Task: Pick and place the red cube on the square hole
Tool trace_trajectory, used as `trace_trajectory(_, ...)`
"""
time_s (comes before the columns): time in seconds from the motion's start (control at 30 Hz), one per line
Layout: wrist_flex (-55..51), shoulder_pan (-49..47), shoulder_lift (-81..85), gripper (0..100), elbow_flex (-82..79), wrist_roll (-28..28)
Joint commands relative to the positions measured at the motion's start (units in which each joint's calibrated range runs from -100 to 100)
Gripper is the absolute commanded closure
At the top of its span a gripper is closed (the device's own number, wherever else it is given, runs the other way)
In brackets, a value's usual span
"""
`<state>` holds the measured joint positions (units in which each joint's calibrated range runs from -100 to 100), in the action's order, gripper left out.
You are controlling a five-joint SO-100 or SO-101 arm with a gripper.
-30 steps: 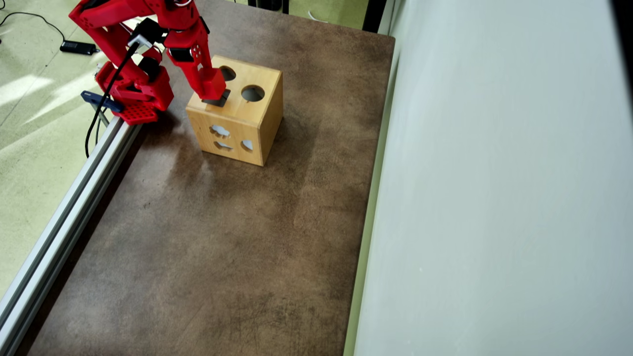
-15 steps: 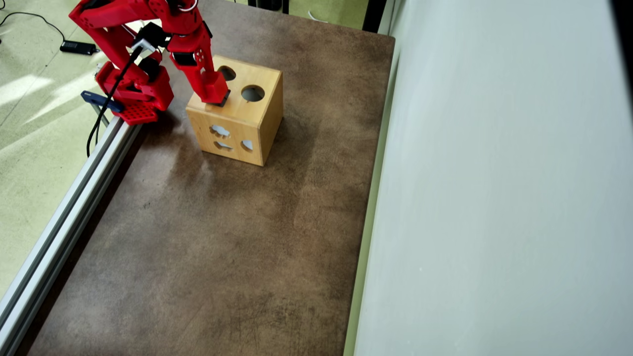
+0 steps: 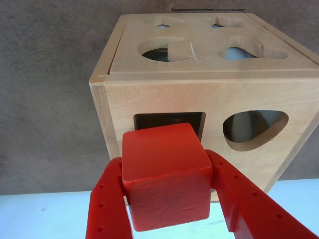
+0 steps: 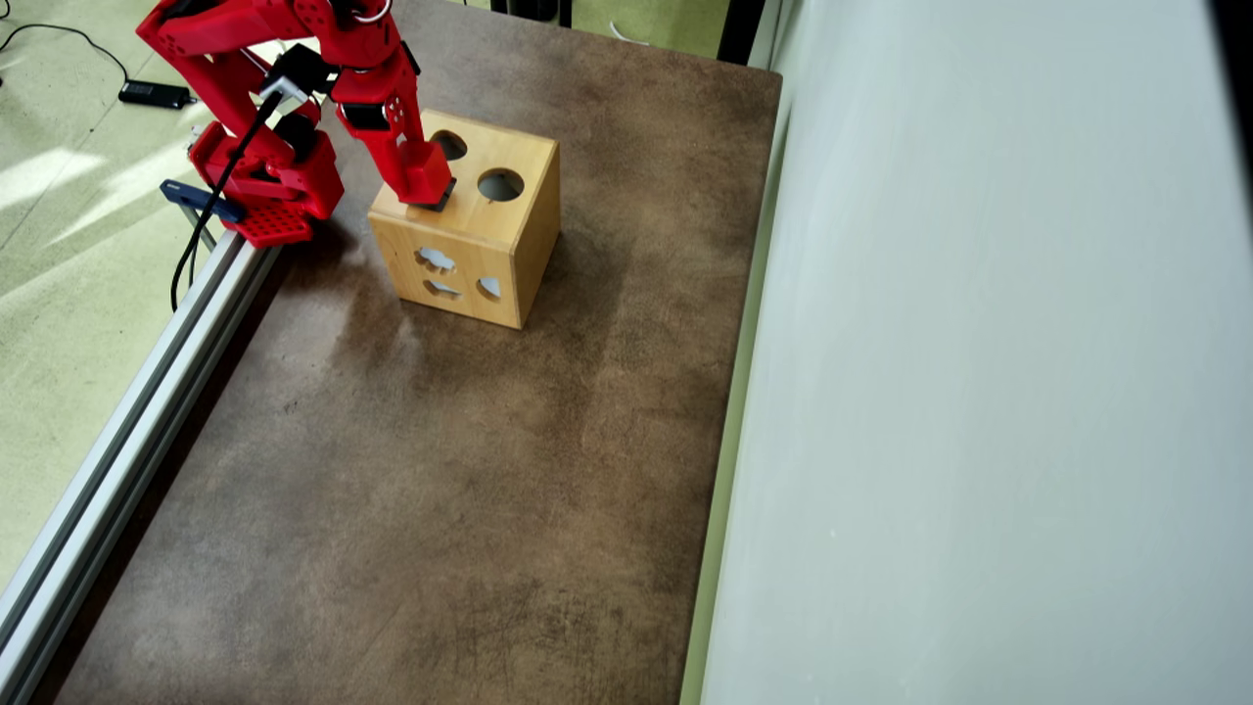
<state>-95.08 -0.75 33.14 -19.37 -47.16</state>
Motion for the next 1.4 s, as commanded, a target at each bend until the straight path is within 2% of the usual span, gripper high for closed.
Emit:
trace_trajectory(0.0, -0.42, -0.29, 0.45, 98, 0.23, -0.34)
trace_trajectory(0.5, 0.22, -1.33, 0.71, 98, -2.99, -0.39)
trace_trajectory(0.73, 0.55, -5.41, 0.79, 98, -2.81, -4.69)
trace_trajectory(1.2, 1.83, -4.74, 1.39, 98, -4.25, -4.35)
trace_trajectory(1.37, 2.72, -4.52, 1.56, 98, -10.15, -4.35)
